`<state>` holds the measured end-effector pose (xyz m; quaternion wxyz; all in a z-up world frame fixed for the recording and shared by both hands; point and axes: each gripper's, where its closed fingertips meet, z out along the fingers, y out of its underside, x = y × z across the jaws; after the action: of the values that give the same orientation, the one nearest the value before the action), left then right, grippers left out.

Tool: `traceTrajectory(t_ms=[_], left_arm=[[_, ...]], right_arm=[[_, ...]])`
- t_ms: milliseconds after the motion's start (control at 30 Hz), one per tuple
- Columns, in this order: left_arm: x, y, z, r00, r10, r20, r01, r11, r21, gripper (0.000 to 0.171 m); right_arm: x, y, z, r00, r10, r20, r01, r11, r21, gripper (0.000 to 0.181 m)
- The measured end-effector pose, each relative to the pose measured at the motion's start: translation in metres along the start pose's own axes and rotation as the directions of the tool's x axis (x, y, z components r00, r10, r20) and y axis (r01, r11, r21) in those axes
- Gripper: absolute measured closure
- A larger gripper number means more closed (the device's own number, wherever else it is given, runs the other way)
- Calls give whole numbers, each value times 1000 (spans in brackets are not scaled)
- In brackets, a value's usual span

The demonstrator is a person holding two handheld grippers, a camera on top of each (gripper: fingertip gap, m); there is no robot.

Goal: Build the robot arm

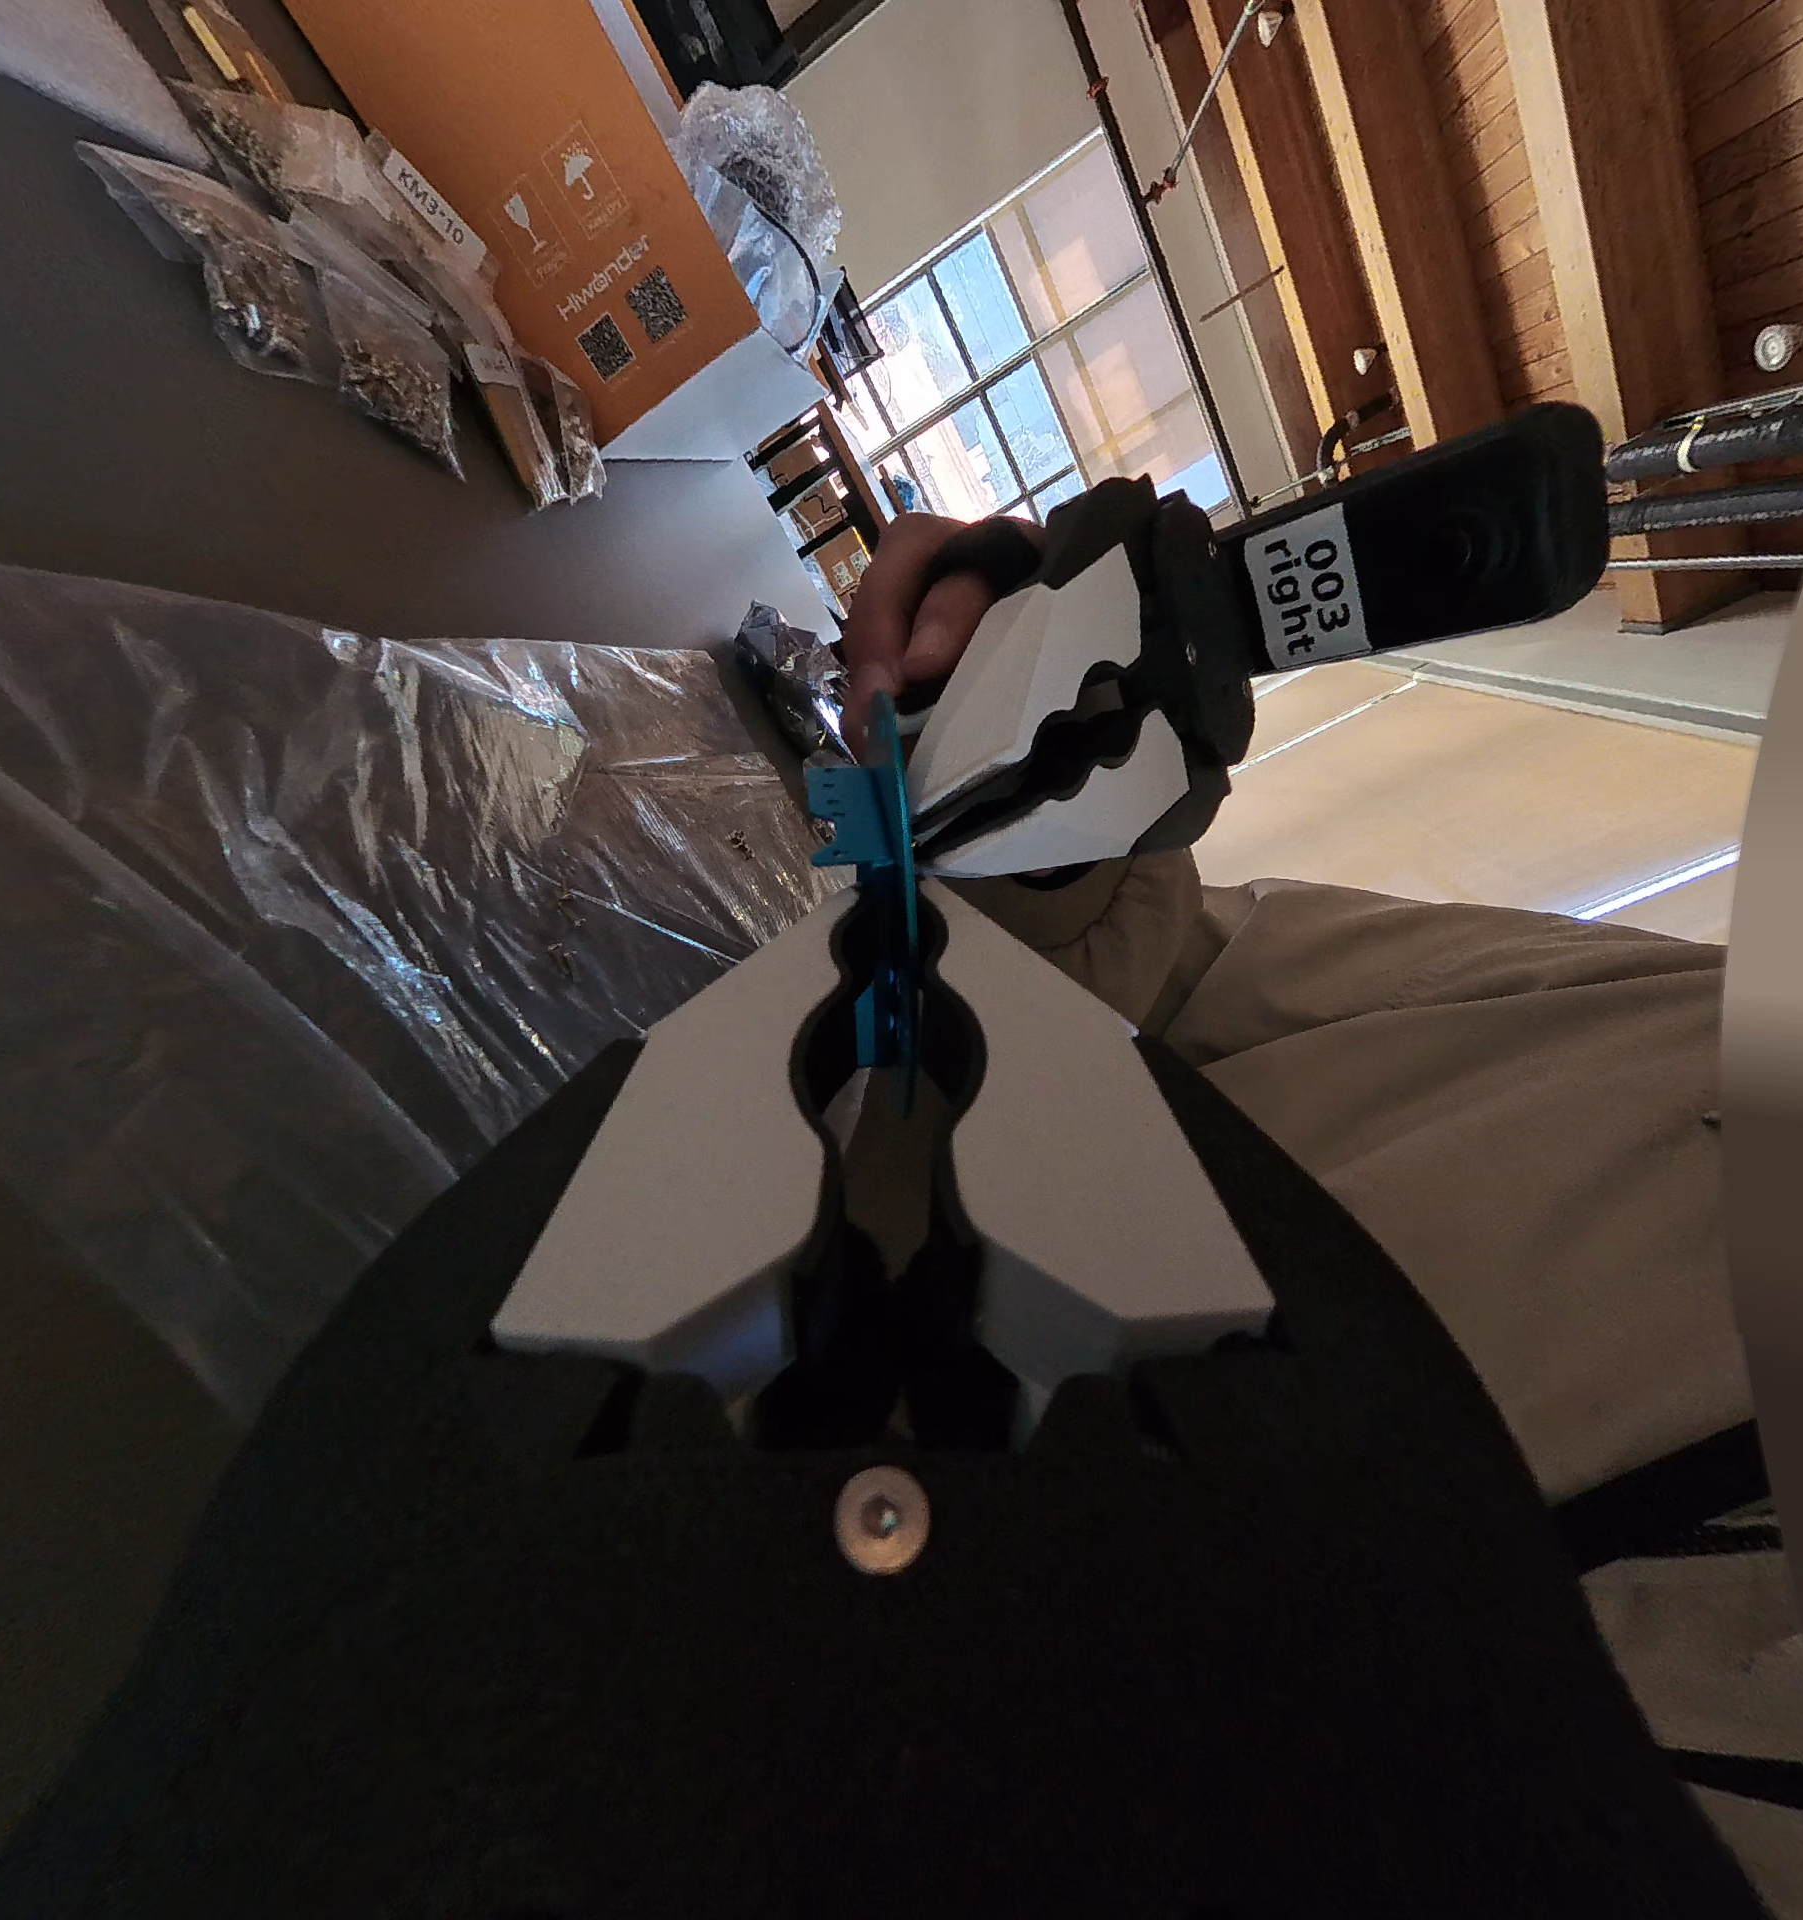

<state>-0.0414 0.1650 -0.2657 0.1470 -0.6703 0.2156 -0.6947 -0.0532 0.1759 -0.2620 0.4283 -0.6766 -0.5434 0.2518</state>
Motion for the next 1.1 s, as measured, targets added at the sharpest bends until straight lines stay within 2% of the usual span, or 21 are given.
traceTrajectory(t_ms=[1100], left_arm=[[-4, -9, -5, 994, -105, -33, 106, 993, 50, 169]], right_arm=[[8, -2, 7, 995, 99, 22, -98, 995, -29, 179]])
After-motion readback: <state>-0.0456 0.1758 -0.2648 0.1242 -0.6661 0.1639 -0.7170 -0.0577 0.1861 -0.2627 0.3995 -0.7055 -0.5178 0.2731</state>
